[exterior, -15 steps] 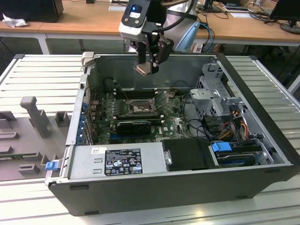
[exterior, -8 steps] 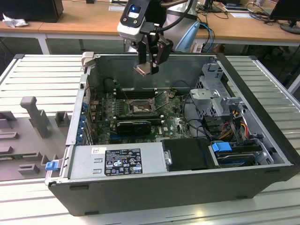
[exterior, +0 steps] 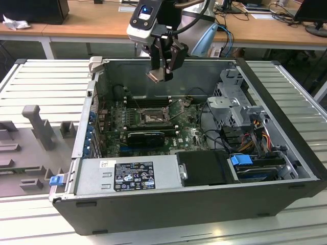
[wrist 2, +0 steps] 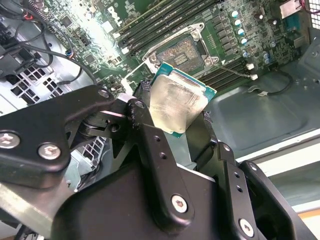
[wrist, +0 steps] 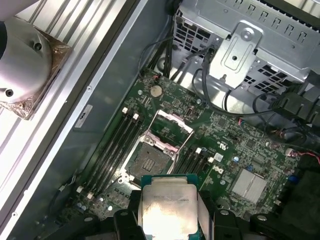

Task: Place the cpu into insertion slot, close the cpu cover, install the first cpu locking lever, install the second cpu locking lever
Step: 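Place the cpu into insertion slot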

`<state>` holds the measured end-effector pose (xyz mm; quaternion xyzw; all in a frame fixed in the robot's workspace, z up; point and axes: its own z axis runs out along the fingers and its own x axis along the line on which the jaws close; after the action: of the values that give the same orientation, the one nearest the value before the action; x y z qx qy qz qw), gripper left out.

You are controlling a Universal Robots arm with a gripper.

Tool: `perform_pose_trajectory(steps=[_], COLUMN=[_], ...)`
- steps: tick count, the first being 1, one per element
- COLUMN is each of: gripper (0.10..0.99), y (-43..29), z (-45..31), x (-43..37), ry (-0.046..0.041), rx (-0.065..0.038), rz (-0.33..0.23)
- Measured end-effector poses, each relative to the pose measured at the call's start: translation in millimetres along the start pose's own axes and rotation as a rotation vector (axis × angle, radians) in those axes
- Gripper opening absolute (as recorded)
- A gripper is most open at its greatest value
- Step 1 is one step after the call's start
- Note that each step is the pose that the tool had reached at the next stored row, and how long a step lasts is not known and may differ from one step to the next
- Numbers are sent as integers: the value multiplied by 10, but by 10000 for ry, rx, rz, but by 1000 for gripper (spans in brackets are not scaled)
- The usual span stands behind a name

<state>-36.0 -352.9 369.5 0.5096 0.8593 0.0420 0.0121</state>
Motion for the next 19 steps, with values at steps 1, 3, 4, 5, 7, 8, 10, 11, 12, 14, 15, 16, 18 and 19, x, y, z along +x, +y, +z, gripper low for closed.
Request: perform_pose_trajectory(steps=[1,3,4,5,7,8,10,11,12,14,15,16,18,19], gripper=[529,529,529,529,529,529,529,529,529,529,529,529,529,529], y=[0,0,0,0,0,0,0,0,0,0,0,0,-1,-1], z=[0,1,2,2,2,2,4,4,5,5,6,6,7,7], x=[0,0,0,0,0,0,0,0,0,0,0,0,0,0], ry=[-2,-11,-15,-17,-25,-29,-46,-51,-57,-71,-77,-83,-91,-98], rx=[-1,-3,-4,-5,-7,-8,-13,-14,-15,-19,-20,-22,-24,-25], rz=[29,128,179,208,294,346,544,609,666,838,908,972,1076,1159])
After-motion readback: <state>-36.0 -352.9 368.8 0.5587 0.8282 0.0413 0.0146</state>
